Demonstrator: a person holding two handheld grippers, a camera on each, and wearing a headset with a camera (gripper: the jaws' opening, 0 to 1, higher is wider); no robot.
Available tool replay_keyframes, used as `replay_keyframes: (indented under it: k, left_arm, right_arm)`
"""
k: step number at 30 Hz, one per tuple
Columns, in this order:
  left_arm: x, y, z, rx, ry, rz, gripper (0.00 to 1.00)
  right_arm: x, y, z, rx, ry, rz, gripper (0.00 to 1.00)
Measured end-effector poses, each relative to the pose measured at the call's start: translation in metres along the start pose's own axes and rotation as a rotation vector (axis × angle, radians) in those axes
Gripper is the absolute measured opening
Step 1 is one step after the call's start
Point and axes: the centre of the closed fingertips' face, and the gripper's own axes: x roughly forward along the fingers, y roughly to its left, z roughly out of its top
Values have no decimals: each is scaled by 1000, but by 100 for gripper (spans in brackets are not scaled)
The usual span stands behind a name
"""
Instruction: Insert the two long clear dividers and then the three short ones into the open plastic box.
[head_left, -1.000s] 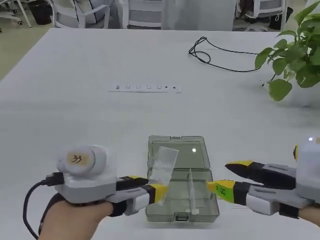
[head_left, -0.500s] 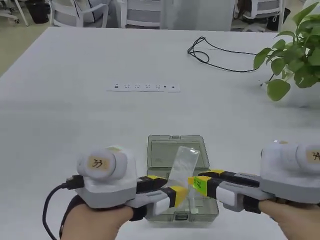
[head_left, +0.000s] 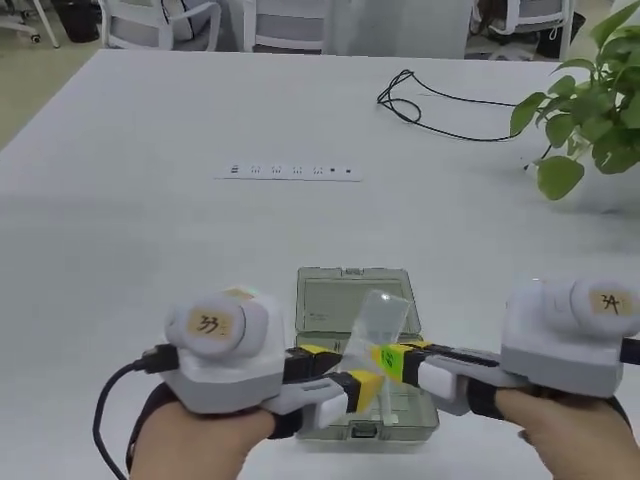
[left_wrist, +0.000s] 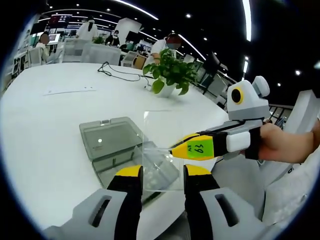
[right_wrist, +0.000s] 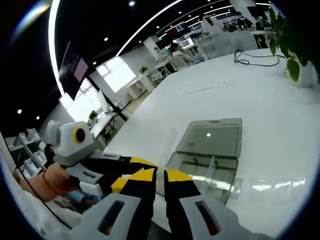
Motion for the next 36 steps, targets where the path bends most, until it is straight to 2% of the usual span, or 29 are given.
replay_keyframes:
  k: [2,3,6,15,19,26,31,36]
  left_arm:
    - [1,0,1,1,-4,4,29]
    - [1,1,0,20,2,7,28]
    - [1,-1,2,-3,-8,-5,31]
    - [0,-4,-3,21,5,-18,35]
    - [-5,1,-5,34,0,-24,37]
    - [-19,11,-8,87,-11,-36,48]
    - [-28,18,-11,134,-11,-45,56]
    - [-38,31,-16,186,-1,-51,66]
  right_arm:
    - [0,0,2,2,-9,-5,7]
    - [0,0,2,4,-12,-7,7]
    - [1,0,3,10,-7,-9,7]
    - [4,1,3,23,12,-12,7]
    - [4,1,5,30,22,-12,6]
    - [6,-2,13,59,42,-14,7]
    - [9,-2,17,56,65,-17,7]
    - [14,1,24,22,92,-37,7]
